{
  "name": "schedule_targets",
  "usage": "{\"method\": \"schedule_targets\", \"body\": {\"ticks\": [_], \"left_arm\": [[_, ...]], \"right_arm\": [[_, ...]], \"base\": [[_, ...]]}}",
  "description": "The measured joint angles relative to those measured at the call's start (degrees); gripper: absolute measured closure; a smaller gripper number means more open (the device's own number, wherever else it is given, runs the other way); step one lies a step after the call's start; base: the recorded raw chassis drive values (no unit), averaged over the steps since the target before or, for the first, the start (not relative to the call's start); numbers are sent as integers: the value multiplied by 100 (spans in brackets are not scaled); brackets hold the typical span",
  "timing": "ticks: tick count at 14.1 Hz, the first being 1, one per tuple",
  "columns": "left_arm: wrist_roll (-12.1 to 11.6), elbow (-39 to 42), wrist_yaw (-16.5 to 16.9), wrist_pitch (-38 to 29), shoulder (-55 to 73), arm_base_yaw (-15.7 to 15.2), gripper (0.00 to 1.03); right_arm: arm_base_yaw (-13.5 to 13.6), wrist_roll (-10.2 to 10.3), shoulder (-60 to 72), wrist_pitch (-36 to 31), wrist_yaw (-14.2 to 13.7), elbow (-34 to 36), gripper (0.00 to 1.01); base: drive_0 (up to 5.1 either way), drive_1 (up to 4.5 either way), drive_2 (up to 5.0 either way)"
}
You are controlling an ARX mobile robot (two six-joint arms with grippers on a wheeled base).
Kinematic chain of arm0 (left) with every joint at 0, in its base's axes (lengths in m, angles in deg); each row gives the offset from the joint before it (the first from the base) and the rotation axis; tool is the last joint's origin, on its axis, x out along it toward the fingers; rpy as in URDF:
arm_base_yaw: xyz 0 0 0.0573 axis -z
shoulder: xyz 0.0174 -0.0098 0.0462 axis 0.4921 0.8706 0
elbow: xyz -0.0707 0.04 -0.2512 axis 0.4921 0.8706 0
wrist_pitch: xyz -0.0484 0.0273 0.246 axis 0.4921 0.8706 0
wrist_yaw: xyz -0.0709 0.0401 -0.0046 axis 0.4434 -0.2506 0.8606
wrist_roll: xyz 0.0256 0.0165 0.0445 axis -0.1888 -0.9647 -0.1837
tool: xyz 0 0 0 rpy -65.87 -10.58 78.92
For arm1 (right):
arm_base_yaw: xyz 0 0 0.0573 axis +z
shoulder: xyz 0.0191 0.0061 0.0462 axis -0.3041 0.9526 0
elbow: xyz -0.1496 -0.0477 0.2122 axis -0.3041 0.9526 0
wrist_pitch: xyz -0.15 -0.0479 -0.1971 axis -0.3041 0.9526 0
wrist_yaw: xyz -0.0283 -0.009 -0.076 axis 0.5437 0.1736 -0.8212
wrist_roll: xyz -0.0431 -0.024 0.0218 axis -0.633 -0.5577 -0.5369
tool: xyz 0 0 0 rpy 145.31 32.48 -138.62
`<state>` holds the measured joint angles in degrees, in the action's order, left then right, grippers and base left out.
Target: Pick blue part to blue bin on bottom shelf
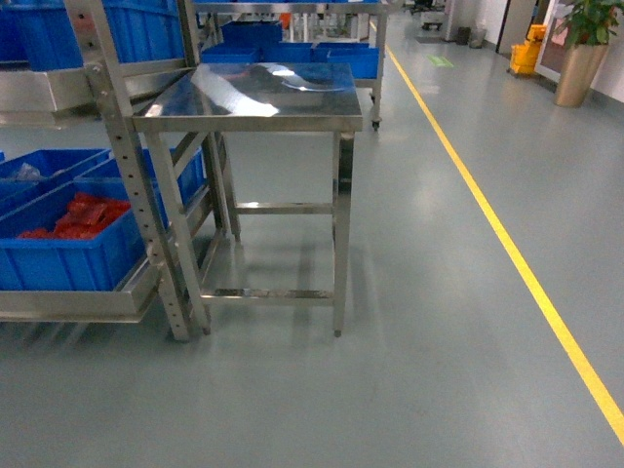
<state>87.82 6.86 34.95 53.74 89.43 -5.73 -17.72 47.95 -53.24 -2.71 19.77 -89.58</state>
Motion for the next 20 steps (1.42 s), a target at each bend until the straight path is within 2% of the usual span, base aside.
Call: {"method": "schedule_targets", "body": {"ticks": [20], "left_arm": [[0,0,0,-2,9,0,59]], "right_arm": [[0,0,0,22,2,0,3]], "base": [[2,434,-429]]}}
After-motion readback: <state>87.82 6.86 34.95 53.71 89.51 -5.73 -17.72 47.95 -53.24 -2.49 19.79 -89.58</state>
